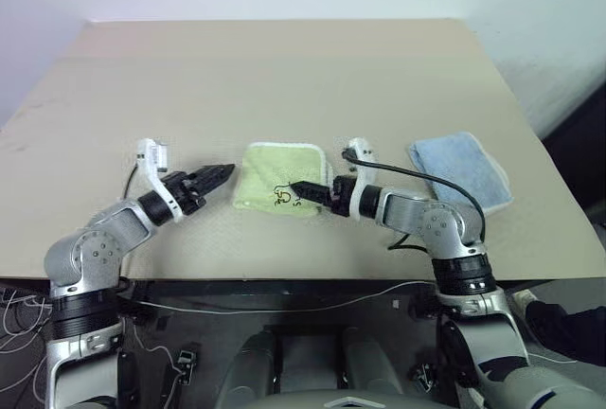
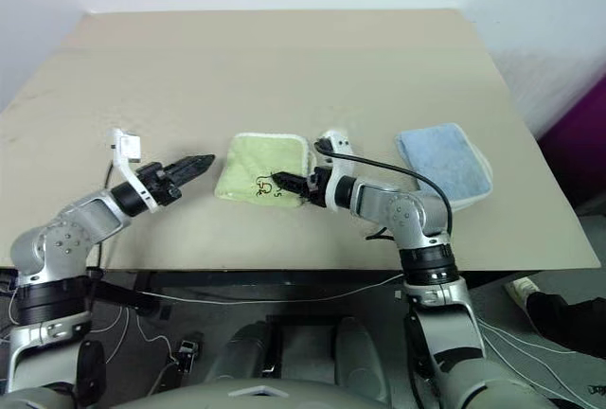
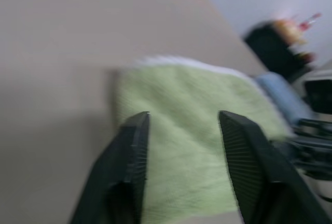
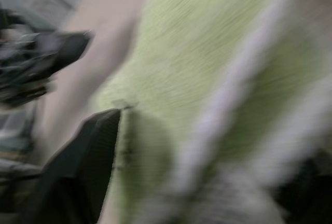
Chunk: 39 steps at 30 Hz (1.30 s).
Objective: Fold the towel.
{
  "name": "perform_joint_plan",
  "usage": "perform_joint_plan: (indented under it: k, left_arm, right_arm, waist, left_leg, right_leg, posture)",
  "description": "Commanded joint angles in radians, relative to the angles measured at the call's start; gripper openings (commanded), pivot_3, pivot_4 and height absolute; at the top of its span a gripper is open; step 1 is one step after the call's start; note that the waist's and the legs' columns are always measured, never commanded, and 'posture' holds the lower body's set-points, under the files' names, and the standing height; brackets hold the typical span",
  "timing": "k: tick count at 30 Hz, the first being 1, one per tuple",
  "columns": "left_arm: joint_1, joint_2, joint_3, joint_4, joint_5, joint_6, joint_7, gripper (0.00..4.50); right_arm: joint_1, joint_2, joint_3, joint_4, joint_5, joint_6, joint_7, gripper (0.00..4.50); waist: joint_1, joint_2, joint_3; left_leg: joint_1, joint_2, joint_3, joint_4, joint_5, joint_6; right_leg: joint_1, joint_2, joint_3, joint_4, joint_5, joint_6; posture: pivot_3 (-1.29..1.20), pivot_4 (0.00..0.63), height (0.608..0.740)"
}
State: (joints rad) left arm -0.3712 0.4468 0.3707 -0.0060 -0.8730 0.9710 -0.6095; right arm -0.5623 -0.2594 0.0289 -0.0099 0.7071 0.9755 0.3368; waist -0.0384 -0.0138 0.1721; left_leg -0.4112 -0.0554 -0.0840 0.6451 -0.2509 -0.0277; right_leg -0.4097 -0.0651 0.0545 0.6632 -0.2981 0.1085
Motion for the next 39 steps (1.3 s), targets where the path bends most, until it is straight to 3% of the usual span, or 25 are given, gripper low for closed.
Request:
perform_joint_plan:
  k: [1, 4, 14, 21, 24, 35, 39]
  left_arm:
    - [-0.030, -0.008, 0.031, 0.042, -0.077, 0.089, 0.032, 3.60]
    - [-0.055, -0.030, 0.065, 0.141, -0.112, 0.155, 0.086, 4.48]
    - [-0.101, -0.005, 0.004, 0.255, -0.061, 0.255, 0.115, 4.48]
    - [-0.141, -0.063, 0.011, 0.276, -0.096, 0.360, 0.151, 4.48]
    - [-0.144, -0.091, 0.028, 0.268, -0.109, 0.391, 0.169, 3.86]
    - [-0.142, -0.157, 0.087, 0.231, -0.132, 0.408, 0.202, 0.16]
    - [-0.152, -0.166, 0.139, 0.246, -0.145, 0.367, 0.224, 0.04]
  right_arm:
    - [0.021, -0.045, -0.007, -0.086, -0.064, -0.074, 0.024, 3.92]
    - [0.050, -0.089, -0.040, -0.143, -0.078, -0.094, 0.037, 3.92]
    - [0.121, -0.163, -0.137, -0.290, -0.064, -0.087, 0.046, 3.92]
    - [0.134, -0.147, -0.121, -0.306, -0.091, -0.099, 0.036, 3.92]
    - [0.137, -0.138, -0.115, -0.311, -0.097, -0.099, 0.035, 3.92]
    - [0.145, -0.113, -0.087, -0.315, -0.115, -0.106, 0.040, 3.92]
    - [0.146, -0.110, -0.088, -0.312, -0.118, -0.108, 0.040, 3.92]
  waist:
    - [-0.001, 0.000, 0.000]
    - [-0.005, 0.000, 0.000]
    - [-0.001, 0.000, 0.000]
    - [0.019, 0.000, 0.000]
    - [0.027, 0.000, 0.000]
    - [0.026, 0.000, 0.000]
    - [0.026, 0.000, 0.000]
  left_leg:
    - [0.000, 0.000, 0.000, 0.000, 0.000, 0.000]
    - [0.000, 0.000, 0.000, 0.000, 0.000, 0.000]
    - [0.000, 0.000, 0.000, 0.000, 0.000, 0.000]
    - [0.002, 0.000, 0.000, 0.000, 0.000, 0.000]
    - [0.002, -0.001, 0.000, 0.000, 0.000, 0.000]
    - [0.001, -0.001, 0.000, 0.000, 0.000, 0.000]
    - [0.002, -0.001, 0.000, 0.000, 0.000, 0.000]
  right_leg:
    - [0.000, 0.000, 0.000, 0.000, 0.000, 0.000]
    - [0.000, 0.000, 0.000, 0.000, 0.000, 0.000]
    - [0.000, 0.000, 0.001, 0.000, 0.000, 0.000]
    - [0.002, -0.001, 0.001, 0.000, 0.000, 0.000]
    - [0.002, -0.001, 0.001, -0.001, 0.000, 0.000]
    - [0.002, -0.001, 0.001, -0.001, 0.000, 0.000]
    - [0.002, -0.001, 0.000, 0.000, 0.000, 0.000]
  posture:
    - [0.00, 0.150, 0.740]
    - [0.00, 0.150, 0.740]
    - [0.00, 0.150, 0.740]
    - [0.00, 0.150, 0.740]
    - [0.00, 0.150, 0.740]
    - [0.00, 0.150, 0.740]
    - [0.00, 0.150, 0.740]
